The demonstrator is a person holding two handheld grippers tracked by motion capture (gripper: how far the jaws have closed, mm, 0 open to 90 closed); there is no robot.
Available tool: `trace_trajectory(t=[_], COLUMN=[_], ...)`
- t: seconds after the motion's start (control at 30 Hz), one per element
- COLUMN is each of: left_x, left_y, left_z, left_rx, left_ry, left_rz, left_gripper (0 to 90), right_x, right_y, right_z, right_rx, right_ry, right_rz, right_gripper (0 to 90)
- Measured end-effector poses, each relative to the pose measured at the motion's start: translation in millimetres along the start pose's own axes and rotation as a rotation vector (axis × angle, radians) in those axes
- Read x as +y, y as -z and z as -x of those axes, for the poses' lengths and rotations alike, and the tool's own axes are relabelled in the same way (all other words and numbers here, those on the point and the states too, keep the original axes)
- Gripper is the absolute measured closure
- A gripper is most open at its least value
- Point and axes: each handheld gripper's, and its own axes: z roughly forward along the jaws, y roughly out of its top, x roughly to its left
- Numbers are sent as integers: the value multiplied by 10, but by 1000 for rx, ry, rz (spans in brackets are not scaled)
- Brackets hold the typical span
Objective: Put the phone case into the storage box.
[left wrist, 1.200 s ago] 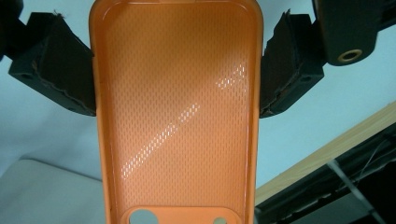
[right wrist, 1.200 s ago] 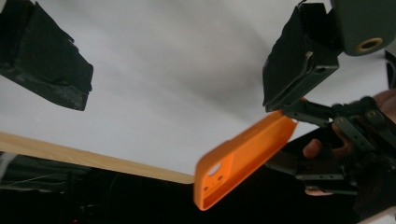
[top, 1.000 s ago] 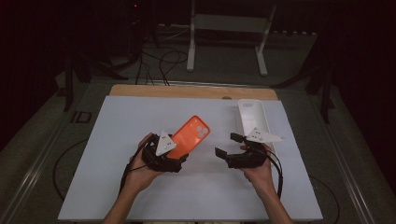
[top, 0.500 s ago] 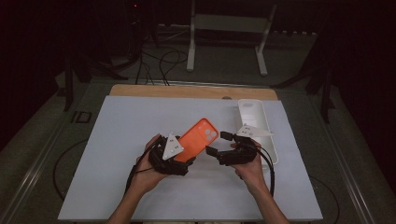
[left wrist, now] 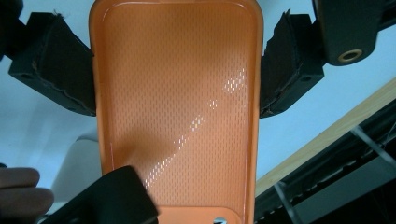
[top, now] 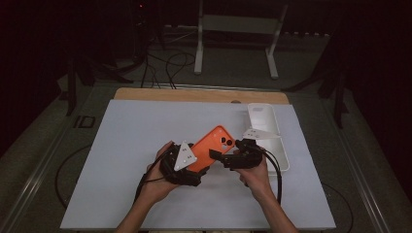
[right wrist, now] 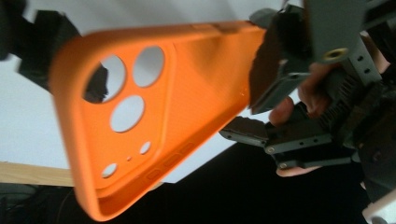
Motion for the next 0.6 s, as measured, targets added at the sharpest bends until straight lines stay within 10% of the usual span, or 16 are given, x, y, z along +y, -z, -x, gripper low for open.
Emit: trace_trajectory(t=[0.6], left_x=[-15], left_y=[-58], left_z=[16], left_rx=[-10], left_ry=[4], left_rz=[-12], left_gripper=[164], right_x=[29], right_y=[-40], right_z=[-43], right_rx=[47], right_ry=[-111], right_rz=[-76], right_gripper=[706])
